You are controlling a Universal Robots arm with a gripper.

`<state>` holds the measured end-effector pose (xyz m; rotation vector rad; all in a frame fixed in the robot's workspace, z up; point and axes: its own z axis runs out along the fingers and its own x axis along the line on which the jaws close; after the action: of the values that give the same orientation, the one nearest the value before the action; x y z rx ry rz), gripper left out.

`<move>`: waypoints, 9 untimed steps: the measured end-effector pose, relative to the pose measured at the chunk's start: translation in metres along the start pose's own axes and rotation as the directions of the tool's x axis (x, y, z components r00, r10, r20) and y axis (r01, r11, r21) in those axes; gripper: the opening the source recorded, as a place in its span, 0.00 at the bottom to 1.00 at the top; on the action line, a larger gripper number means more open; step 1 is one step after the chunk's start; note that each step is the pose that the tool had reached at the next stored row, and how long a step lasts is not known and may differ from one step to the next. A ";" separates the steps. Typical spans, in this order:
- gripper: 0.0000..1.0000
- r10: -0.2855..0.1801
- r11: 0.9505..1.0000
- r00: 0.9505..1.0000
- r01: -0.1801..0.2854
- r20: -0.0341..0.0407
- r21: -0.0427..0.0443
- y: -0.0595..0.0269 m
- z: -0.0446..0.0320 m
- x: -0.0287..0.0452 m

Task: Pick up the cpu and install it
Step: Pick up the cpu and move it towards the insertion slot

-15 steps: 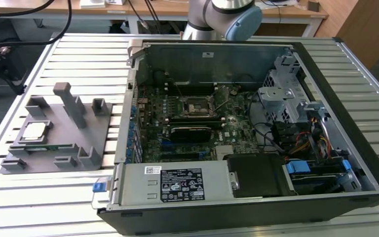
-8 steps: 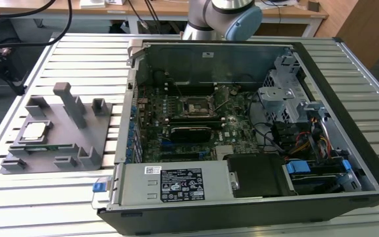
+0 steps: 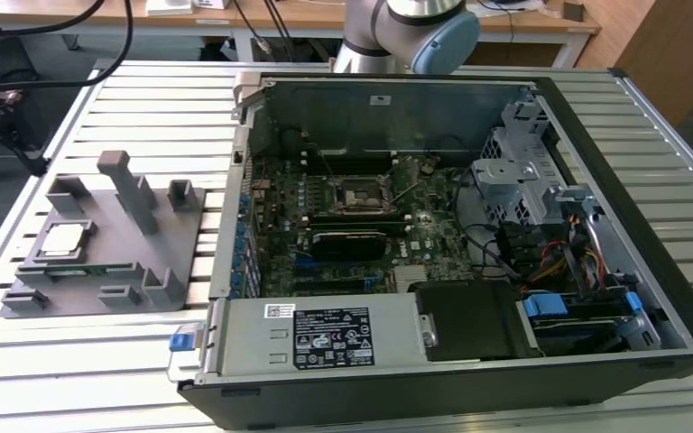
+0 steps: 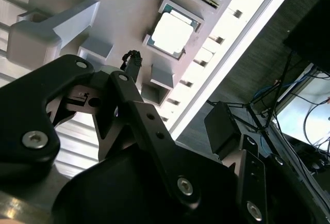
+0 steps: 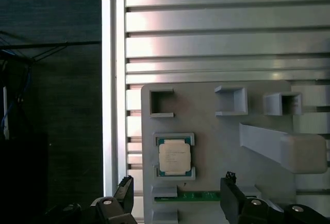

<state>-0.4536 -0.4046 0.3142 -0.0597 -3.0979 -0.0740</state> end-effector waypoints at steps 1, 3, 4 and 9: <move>0.76 0.000 1.000 1.000 0.000 0.000 0.000 0.0000 0.0005 0.0000; 0.76 0.000 1.000 1.000 0.000 0.000 0.000 -0.0001 0.0014 -0.0001; 0.76 0.000 1.000 1.000 0.000 0.000 0.000 -0.0001 0.0017 -0.0001; 0.76 0.000 1.000 1.000 0.000 0.000 0.000 -0.0002 0.0044 -0.0002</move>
<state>-0.4536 -0.4046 0.3099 -0.0597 -3.0978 -0.0740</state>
